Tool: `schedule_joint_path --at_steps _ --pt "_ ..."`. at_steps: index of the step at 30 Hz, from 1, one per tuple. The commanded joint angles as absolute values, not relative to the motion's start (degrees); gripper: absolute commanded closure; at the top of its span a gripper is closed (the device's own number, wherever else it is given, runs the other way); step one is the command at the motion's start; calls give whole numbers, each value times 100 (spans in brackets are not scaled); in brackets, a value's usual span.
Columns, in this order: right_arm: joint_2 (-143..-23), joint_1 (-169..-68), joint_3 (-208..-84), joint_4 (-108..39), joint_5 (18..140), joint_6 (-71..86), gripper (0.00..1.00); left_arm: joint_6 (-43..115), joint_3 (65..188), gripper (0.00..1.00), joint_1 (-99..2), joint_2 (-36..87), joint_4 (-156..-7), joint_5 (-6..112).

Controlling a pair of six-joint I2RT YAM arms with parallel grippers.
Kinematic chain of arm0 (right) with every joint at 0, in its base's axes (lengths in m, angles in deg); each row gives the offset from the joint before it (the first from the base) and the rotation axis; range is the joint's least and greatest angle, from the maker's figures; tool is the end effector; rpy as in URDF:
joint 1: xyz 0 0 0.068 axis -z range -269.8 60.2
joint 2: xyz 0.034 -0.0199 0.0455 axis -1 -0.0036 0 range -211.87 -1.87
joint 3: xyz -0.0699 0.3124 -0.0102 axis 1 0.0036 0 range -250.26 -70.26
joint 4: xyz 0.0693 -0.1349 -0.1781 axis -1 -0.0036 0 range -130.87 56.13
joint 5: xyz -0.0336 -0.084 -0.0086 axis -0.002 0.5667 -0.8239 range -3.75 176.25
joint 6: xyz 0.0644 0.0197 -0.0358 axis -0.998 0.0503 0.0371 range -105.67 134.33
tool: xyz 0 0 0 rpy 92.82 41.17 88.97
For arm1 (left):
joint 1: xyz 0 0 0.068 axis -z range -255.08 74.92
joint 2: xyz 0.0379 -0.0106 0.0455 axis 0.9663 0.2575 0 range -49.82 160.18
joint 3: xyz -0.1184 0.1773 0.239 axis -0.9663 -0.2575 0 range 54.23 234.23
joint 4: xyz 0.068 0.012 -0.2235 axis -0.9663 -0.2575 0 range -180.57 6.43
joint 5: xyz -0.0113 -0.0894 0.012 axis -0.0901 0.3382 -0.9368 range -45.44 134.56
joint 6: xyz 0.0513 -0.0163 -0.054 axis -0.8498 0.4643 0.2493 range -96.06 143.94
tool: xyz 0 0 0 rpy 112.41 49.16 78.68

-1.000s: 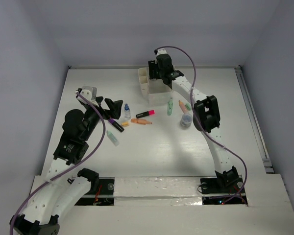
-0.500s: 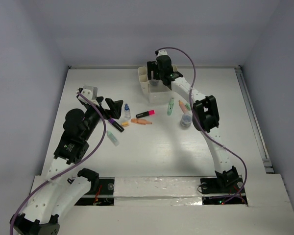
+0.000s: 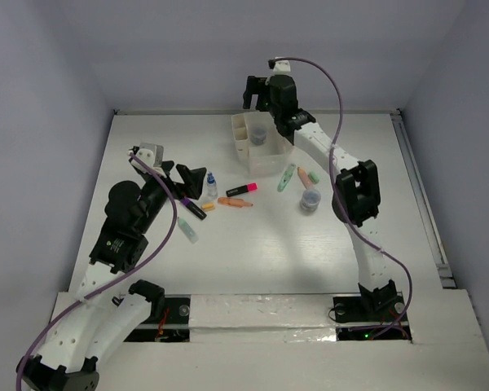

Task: Sort the stationery into containers
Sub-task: Place the stationery in the storage box, then pick up the stationery from the center of the board.

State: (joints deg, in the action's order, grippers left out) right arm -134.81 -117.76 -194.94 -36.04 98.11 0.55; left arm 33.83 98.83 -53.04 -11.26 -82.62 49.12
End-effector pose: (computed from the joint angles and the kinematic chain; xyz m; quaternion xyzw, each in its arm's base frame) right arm 0.5271 0.2649 0.3461 -0.0287 0.7667 0.1526 0.6230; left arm 0.1099 -0.0500 0.4077 0.0997 0.6553 -0.2311 0.7122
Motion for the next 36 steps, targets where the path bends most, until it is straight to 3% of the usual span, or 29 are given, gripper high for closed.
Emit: schedule_joint_path --at_steps 1,8,9,10,11,12,15,17,26,36 --pt "-13362 -11862 -19463 -3334 9750 -78 0 3344 9826 1 -5284 -1159 -8023 5071" --pt "-12381 -11862 -18937 -3080 9267 -184 1 3344 9835 1 -5284 -1124 -8032 5045" --pt "-12134 -11862 -18430 -2992 9232 -175 6 3344 9835 1 -5284 -1133 -8032 5045" --pt "-11853 -11862 -18112 -2895 9223 -175 18 3344 9835 1 -5284 -1150 -8032 5053" --pt "-11572 -11862 -17796 -2755 9223 -184 36 3344 9827 1 -5284 -1159 -8023 5062" --pt "-10986 -11862 -17183 -2754 9197 -184 37 3352 9826 1 -5284 -1168 -8014 5071" --pt "-9930 -11862 -16319 -3227 9379 -245 38 3361 9844 1 -5284 -1203 -8032 5097" --pt "-9201 -11862 -15092 -3804 9625 -289 36 3370 9844 1 -5284 -1273 -8032 5115" --pt "-7439 -11862 -12943 -6399 10031 -772 25 3423 9844 1 -5284 -1361 -7979 5221" --pt "-8280 -11713 -12730 -6217 10313 -835 18 3423 9835 1 -5284 -1405 -7997 5194"
